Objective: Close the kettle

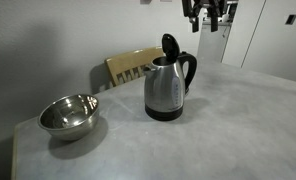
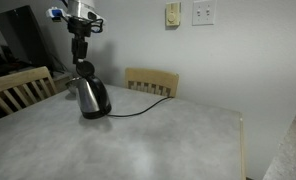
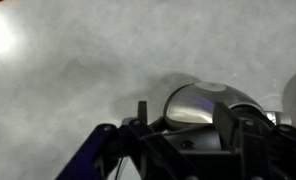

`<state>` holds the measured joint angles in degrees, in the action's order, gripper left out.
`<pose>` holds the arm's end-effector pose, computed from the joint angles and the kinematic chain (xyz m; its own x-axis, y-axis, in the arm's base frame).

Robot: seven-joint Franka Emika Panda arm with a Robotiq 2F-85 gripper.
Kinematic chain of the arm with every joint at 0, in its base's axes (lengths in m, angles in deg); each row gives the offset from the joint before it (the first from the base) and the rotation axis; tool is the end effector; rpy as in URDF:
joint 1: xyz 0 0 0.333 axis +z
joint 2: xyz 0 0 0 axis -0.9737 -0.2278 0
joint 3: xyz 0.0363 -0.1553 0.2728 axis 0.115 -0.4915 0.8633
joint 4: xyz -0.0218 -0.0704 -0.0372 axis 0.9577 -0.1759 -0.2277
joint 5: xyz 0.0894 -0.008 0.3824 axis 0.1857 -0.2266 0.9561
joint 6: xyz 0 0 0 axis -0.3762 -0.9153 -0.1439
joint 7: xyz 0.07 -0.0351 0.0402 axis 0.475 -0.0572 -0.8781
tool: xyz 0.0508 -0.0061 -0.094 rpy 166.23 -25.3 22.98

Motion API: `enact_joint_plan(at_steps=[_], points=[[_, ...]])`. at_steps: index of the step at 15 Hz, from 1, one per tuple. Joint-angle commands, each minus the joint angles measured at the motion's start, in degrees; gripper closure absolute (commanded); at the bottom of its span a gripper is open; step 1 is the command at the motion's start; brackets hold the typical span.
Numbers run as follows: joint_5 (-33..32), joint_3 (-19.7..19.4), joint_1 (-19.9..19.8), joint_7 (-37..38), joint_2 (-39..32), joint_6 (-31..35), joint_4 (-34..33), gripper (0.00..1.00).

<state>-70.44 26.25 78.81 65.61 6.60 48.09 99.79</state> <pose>0.6482 0.0352 0.4307 0.8841 -0.3392 -0.3214 -0.3729 -0.9266 -0.0481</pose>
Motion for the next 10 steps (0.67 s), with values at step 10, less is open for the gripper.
enact_joint_plan(at_steps=[10], points=[[-1.3, 1.4, 3.6, -3.5, -4.2, 9.4, -1.2, 1.0]])
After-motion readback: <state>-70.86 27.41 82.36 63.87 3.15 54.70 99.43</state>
